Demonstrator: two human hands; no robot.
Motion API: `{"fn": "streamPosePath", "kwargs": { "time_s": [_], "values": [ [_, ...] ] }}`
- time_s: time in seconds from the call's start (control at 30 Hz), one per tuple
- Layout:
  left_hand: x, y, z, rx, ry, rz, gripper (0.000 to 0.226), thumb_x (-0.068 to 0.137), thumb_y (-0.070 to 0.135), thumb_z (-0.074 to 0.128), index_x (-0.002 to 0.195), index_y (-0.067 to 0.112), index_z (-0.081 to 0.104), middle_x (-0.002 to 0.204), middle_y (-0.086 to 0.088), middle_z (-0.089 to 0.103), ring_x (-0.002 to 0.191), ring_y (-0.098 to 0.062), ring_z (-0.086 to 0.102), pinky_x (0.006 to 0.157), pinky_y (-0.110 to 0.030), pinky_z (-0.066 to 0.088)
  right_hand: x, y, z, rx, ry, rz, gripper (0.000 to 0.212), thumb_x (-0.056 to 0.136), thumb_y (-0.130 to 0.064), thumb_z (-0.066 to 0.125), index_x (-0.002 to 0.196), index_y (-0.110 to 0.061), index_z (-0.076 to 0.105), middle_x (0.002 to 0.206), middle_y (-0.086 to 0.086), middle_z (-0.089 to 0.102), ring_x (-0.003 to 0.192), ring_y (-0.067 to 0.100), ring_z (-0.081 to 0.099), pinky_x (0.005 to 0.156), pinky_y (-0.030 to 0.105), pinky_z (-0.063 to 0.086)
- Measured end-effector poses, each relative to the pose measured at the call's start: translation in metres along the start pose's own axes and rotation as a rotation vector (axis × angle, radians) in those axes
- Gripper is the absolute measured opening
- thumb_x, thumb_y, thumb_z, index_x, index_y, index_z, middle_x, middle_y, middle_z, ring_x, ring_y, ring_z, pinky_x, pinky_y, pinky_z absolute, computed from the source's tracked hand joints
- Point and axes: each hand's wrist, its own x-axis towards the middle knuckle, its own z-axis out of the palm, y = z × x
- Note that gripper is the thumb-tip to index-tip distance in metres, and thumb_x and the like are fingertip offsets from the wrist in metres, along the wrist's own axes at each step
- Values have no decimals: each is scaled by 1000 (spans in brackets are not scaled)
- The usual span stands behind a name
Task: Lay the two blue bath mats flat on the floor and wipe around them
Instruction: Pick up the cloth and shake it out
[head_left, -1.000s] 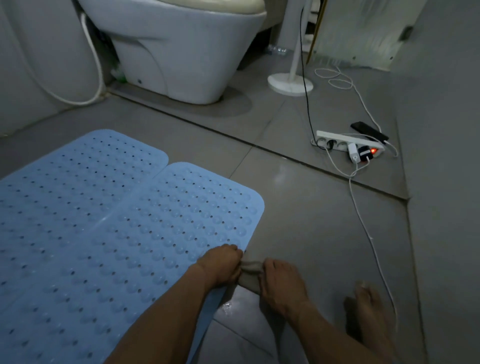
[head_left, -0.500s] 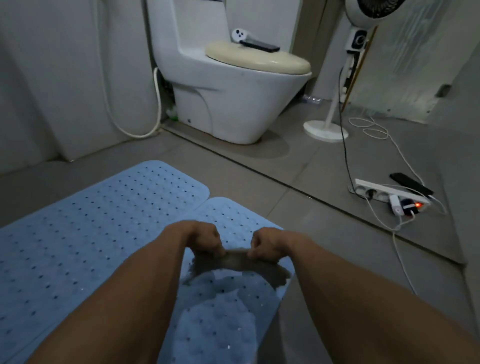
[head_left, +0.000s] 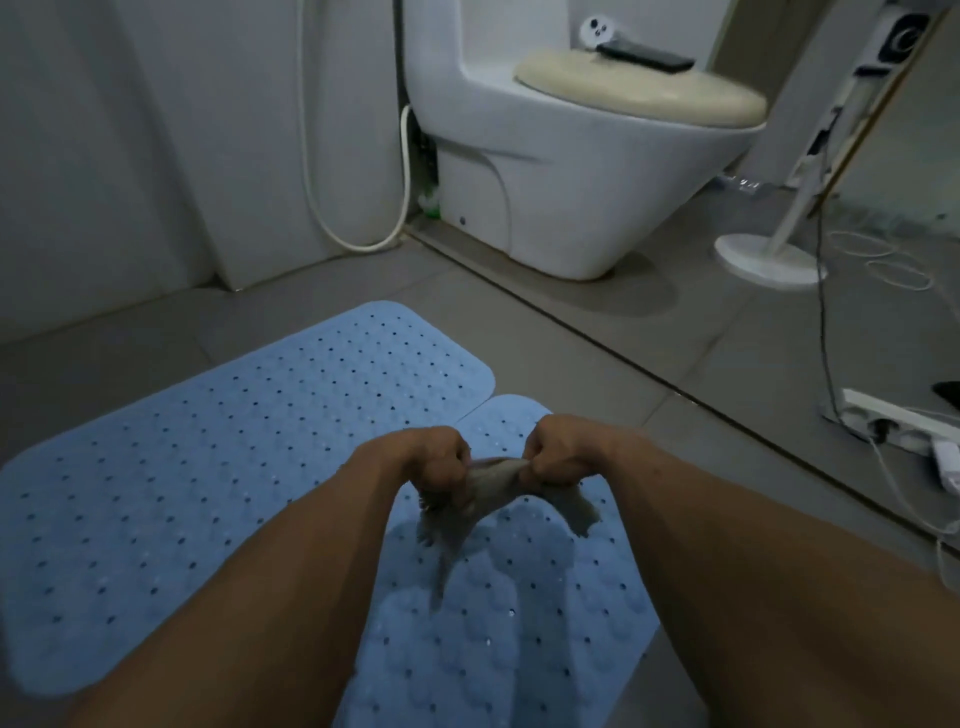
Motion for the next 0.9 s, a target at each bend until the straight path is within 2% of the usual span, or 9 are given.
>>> {"fn": "streamPosePath", "kwargs": {
  "time_s": [0.1, 0.2, 0.27, 0.4, 0.47, 0.6, 0.73, 0.9],
  "values": [
    [22, -4, 0, -32, -15, -28, 30, 75, 29, 77, 99, 12, 70, 102, -9, 69, 89, -21, 61, 75, -35, 51, 34, 6, -10, 23, -66, -26, 26, 72, -25, 81, 95, -13, 78, 98, 4, 72, 91, 22, 69, 73, 38, 63],
    [36, -4, -15, -110, -18, -67, 43, 67, 55, 79, 90, 20, 70, 93, -1, 68, 88, -19, 62, 79, -36, 51, 64, 5, -18, -21, -82, -93, 35, 71, -36, 81, 97, -15, 75, 99, 6, 71, 94, 22, 66, 80, 38, 60],
    [34, -1, -31, -118, -23, -109, 48, 66, 65, 74, 88, 22, 68, 93, 2, 65, 89, -18, 60, 80, -36, 50, 71, 4, -25, -36, -89, -146, 33, 70, -38, 80, 95, -17, 73, 95, 5, 72, 91, 22, 65, 78, 35, 55],
    [6, 14, -76, -90, -22, -186, 43, 80, 53, 69, 95, 12, 68, 93, -5, 63, 83, -20, 56, 68, -31, 43, 52, 0, -59, 14, -137, -231, 26, 68, -31, 77, 89, -23, 66, 79, -1, 75, 76, 15, 70, 68, 29, 53],
    [-15, 32, -108, -97, -15, -205, 38, 83, 45, 68, 96, 10, 68, 91, -6, 62, 81, -19, 55, 67, -31, 43, 34, -5, -93, -10, -101, -278, 25, 66, -35, 77, 85, -29, 61, 85, -5, 70, 77, 13, 63, 65, 30, 48],
    [-65, 77, -183, -105, 16, -210, 21, 83, 37, 65, 83, 16, 62, 87, -5, 62, 81, -19, 57, 70, -32, 47, -11, -25, -179, -54, -136, -353, 32, 63, -43, 76, 80, -35, 51, 85, -8, 62, 77, 14, 61, 60, 31, 47],
    [-122, 129, -259, -136, 44, -209, 13, 85, 31, 62, 79, 21, 57, 86, -1, 59, 78, -14, 54, 67, -26, 43, -60, -48, -280, -69, -155, -386, 32, 61, -48, 74, 82, -32, 56, 82, -7, 65, 75, 15, 62, 59, 30, 47],
    [-198, 193, -352, -143, 64, -201, 14, 86, 33, 63, 82, 22, 55, 91, -2, 59, 80, -16, 53, 66, -27, 42, -116, -76, -402, -36, -147, -403, 15, 69, -39, 70, 76, -34, 58, 76, -10, 63, 75, 14, 63, 60, 26, 44]
  ]
}}
